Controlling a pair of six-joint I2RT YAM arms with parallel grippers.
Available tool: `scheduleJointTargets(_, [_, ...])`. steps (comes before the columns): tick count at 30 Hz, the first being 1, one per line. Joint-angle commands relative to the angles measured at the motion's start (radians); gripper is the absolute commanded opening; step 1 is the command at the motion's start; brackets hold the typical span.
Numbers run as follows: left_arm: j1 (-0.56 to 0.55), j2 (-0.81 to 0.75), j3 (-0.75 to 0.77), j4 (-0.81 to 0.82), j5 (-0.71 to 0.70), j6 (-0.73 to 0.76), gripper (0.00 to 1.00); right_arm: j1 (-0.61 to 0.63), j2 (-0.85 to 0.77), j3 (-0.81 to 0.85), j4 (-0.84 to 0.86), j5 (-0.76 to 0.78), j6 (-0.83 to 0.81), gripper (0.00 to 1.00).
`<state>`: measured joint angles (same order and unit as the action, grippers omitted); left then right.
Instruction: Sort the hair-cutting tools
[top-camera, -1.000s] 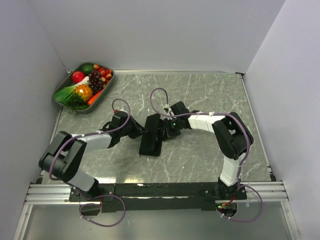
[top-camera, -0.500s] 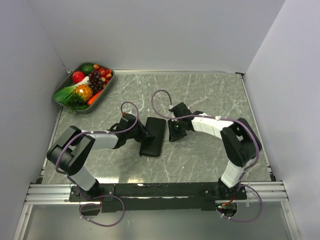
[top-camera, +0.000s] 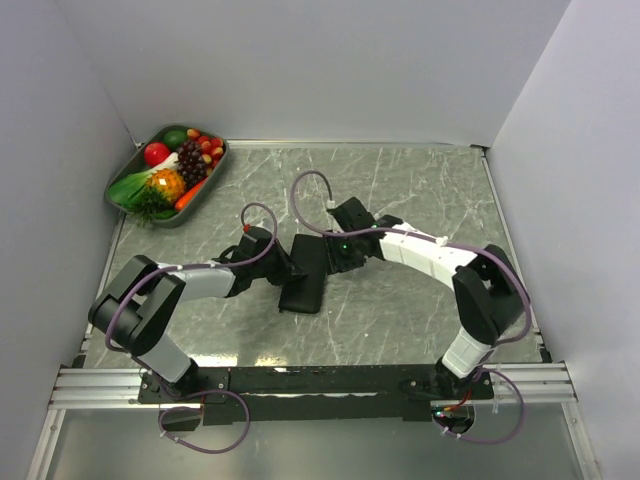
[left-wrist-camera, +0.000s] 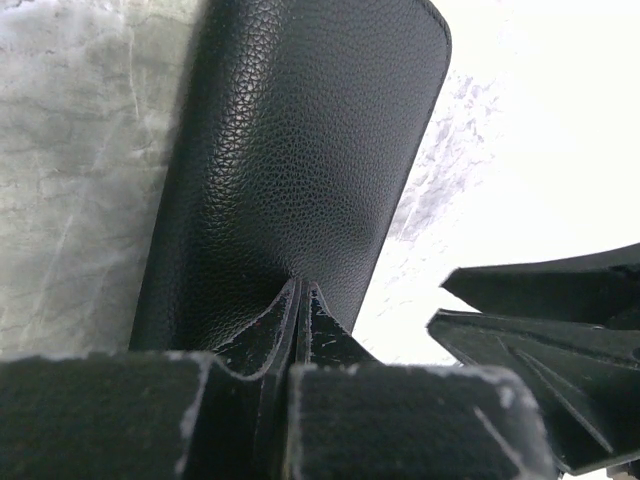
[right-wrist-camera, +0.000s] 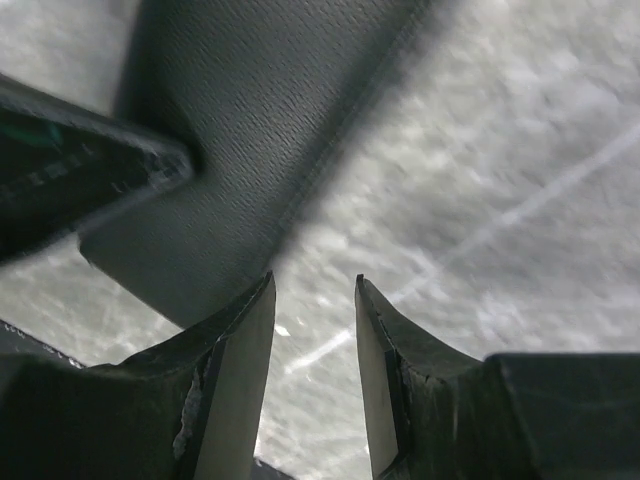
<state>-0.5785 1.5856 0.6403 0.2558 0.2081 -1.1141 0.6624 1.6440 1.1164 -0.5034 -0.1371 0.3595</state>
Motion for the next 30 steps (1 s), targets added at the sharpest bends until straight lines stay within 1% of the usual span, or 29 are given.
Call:
scheduleJointTargets(1, [-0.006,-0.010,0.018,-0.076,-0.015,0.048,0.01,0.031,0.062,0.082,-0.006,0.031,0.042,0.45])
scheduleJointTargets(7, [-0.004,-0.012,0.032,-0.096,-0.007,0.069,0.01,0.042,0.129,0.132,-0.012,0.045,0.082,0.46])
scheduleJointTargets(15, [0.005,-0.022,0.036,-0.121,0.005,0.102,0.01,0.049,0.163,0.122,-0.012,0.086,0.127,0.45])
scheduleJointTargets(24, [0.037,-0.056,0.042,-0.144,0.036,0.126,0.01,0.055,0.215,0.079,0.025,0.080,0.162,0.45])
scheduleJointTargets(26, [0.058,-0.073,0.042,-0.162,0.040,0.145,0.05,0.057,0.220,0.074,0.028,0.085,0.164,0.45])
scheduleJointTargets(27, [0.069,-0.093,0.045,-0.182,0.045,0.157,0.11,0.057,0.223,0.072,0.025,0.093,0.162,0.45])
scheduleJointTargets(29, [0.100,-0.111,0.041,-0.193,0.068,0.166,0.20,0.060,0.238,0.077,0.002,0.102,0.159,0.45])
scheduleJointTargets(30, [0.109,-0.130,0.039,-0.217,0.074,0.180,0.27,0.063,0.241,0.079,-0.004,0.106,0.159,0.45])
